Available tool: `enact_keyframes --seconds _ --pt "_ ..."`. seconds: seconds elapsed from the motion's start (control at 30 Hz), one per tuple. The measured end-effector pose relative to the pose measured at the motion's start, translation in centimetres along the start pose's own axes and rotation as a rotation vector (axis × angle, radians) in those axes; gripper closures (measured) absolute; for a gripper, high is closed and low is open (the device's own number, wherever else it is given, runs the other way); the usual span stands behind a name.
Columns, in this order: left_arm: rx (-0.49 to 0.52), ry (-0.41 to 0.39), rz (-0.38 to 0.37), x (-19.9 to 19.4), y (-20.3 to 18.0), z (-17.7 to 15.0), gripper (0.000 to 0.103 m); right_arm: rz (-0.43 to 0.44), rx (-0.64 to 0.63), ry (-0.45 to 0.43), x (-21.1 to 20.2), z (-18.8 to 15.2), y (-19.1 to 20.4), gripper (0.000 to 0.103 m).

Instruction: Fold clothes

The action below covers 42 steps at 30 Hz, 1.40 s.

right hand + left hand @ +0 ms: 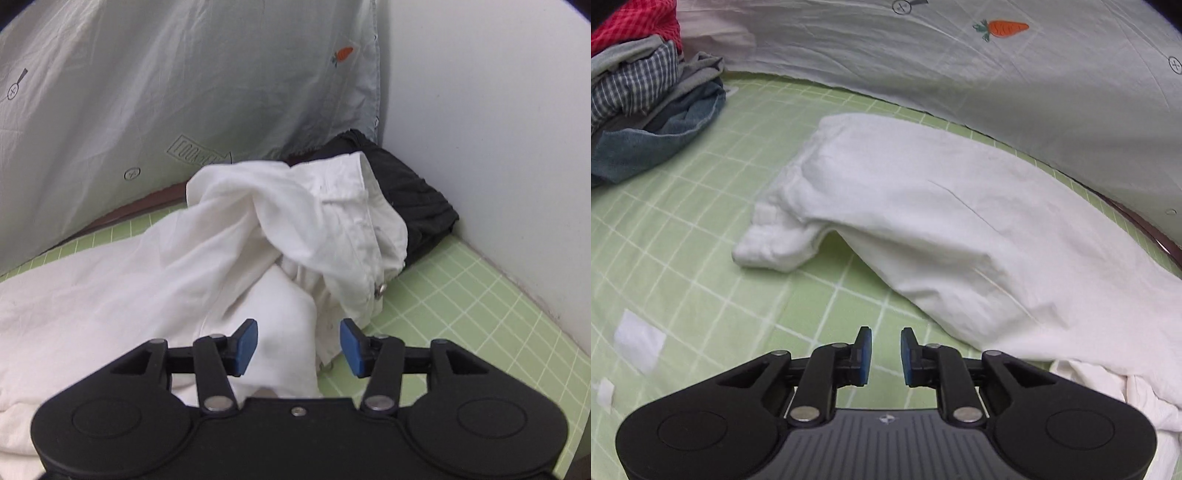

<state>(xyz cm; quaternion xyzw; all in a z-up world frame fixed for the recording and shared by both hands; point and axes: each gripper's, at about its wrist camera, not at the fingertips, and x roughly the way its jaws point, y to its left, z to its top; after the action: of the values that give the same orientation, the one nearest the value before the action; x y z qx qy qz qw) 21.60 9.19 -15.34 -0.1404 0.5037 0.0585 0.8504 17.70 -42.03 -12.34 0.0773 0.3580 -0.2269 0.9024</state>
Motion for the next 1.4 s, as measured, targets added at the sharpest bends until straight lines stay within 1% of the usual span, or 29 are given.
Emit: enact_keyframes --seconds 0.03,0.1,0.13,0.17,0.2,0.23,0.3,0.37,0.4,0.5,0.6,0.63,0.67,0.73,0.77,0.8,0.9,0.97,1.07,1.1,1.2,1.27,1.3,1.37,1.4 --pt "0.029 0.016 -0.02 0.2 -0.7 -0.6 0.082 0.002 -0.004 0.019 -0.1 -1.0 0.3 0.048" --pt "0.082 0.041 -0.062 0.4 -2.2 -1.6 0.08 0.009 -0.015 0.042 -0.3 -2.6 0.9 0.037" --pt "0.105 0.046 -0.085 0.5 -2.9 -1.8 0.076 0.011 -0.021 0.053 -0.3 -3.2 1.2 0.034" --pt "0.127 0.052 -0.107 0.6 -3.6 -2.0 0.073 0.011 -0.028 0.061 -0.3 -3.7 1.4 0.027" --pt "0.144 0.054 -0.124 0.6 -4.2 -2.1 0.072 0.011 -0.034 0.069 -0.2 -4.1 1.5 0.024" --pt "0.16 0.055 -0.138 0.7 -4.8 -2.1 0.07 0.012 -0.041 0.077 -0.1 -4.5 1.7 0.023" --pt "0.197 0.057 -0.175 0.7 -6.0 -2.2 0.068 0.013 -0.047 0.096 -0.1 -5.3 2.1 0.017" --pt "0.235 0.065 -0.221 0.6 -7.1 -2.2 0.059 0.028 -0.011 0.123 0.2 -5.8 2.0 0.015" --pt "0.251 0.069 -0.25 0.6 -7.6 -2.3 0.058 0.038 0.011 0.136 0.4 -5.9 1.8 0.015" --pt "0.272 0.091 -0.308 1.1 -8.5 -2.6 0.056 0.042 0.045 0.165 0.9 -6.3 1.6 0.015" --pt "0.299 0.115 -0.294 2.3 -9.5 -2.9 0.056 0.038 0.058 0.183 1.3 -6.7 1.6 0.015" --pt "0.305 0.117 -0.298 2.6 -9.6 -3.0 0.06 0.038 0.061 0.187 1.3 -6.8 1.5 0.015" --pt "0.303 0.113 -0.31 2.7 -9.7 -3.0 0.072 0.039 0.063 0.188 1.3 -6.8 1.5 0.015" --pt "0.289 0.109 -0.319 2.7 -9.4 -2.9 0.086 0.042 0.066 0.189 1.2 -6.9 1.6 0.015" --pt "0.281 0.108 -0.323 2.7 -9.3 -2.8 0.089 0.042 0.064 0.188 1.1 -7.0 1.6 0.015" --pt "0.267 0.104 -0.332 2.5 -9.0 -2.8 0.089 0.042 0.063 0.187 0.9 -7.0 1.6 0.015" --pt "0.244 0.096 -0.317 1.5 -8.0 -2.9 0.09 0.05 0.066 0.181 0.3 -7.2 1.7 0.015" --pt "0.24 0.06 -0.271 -0.1 -6.8 -3.0 0.091 0.058 0.058 0.176 -0.5 -7.4 1.7 0.015" --pt "0.213 0.011 -0.211 -2.7 -4.1 -3.2 0.091 0.072 0.043 0.165 -2.0 -7.9 1.9 0.015" --pt "0.189 -0.003 -0.191 -3.9 -2.7 -3.1 0.091 0.078 0.044 0.165 -2.5 -8.2 2.1 0.015" --pt "0.152 -0.069 -0.152 -7.2 1.3 -1.9 0.091 0.096 0.045 0.173 -4.1 -9.0 3.2 0.015" --pt "0.178 -0.128 -0.088 -8.9 2.8 -0.7 0.091 0.115 0.036 0.173 -5.3 -9.7 4.7 0.015" --pt "0.177 -0.151 -0.072 -9.7 4.0 0.0 0.092 0.126 0.027 0.171 -6.1 -10.2 5.7 0.015" --pt "0.164 -0.195 -0.049 -11.2 6.7 1.6 0.092 0.143 0.006 0.168 -7.7 -11.1 7.9 0.015" --pt "0.152 -0.2 -0.054 -11.5 7.8 2.2 0.092 0.149 -0.003 0.166 -8.6 -11.6 8.7 0.015"
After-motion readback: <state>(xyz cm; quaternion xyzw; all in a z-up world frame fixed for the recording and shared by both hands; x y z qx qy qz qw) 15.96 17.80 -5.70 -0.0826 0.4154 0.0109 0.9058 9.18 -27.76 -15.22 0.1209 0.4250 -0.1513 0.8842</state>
